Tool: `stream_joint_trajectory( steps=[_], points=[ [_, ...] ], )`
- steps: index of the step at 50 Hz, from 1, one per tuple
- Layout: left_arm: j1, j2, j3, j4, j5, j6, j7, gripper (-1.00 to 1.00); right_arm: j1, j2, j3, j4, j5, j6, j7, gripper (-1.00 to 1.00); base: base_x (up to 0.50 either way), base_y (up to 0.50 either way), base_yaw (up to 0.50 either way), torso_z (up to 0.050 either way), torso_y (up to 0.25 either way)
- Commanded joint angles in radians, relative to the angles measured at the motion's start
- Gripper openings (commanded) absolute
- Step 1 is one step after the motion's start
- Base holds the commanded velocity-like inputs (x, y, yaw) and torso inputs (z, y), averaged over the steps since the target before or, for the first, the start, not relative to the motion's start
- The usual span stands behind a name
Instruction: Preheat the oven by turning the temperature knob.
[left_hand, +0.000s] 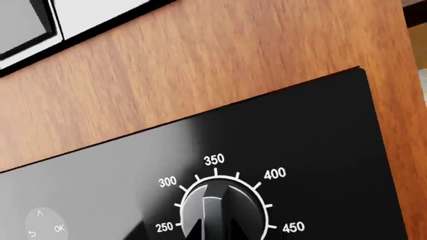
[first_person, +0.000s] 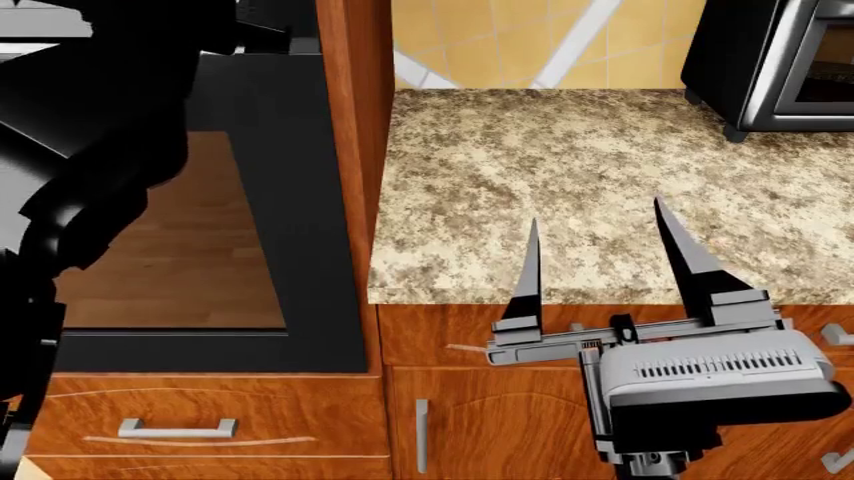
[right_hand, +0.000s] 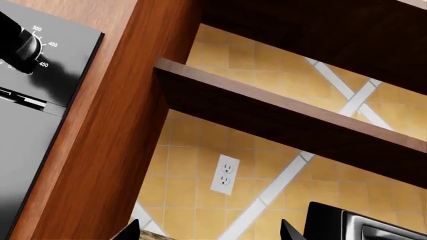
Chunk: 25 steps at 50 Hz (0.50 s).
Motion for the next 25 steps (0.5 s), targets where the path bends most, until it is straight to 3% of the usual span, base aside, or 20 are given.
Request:
stream_joint_trajectory(
  steps=[1, 25],
  points=[
    [0.021, -0.013, 0.072, -0.001, -0.014, 0.018, 0.032, -1.0, 0.0, 0.003, -0.002, -0.004, -0.001, 0.0, 0.003, 1.0, 0.0, 0.0, 0.0, 0.0, 0.0],
    [0.02, -0.04, 0.178, 0.006, 0.075, 0.046, 0.068, -1.0, 0.004, 0.007, -0.009, -0.005, -0.001, 0.003, 0.01, 1.0, 0.0, 0.0, 0.0, 0.0, 0.0]
  ],
)
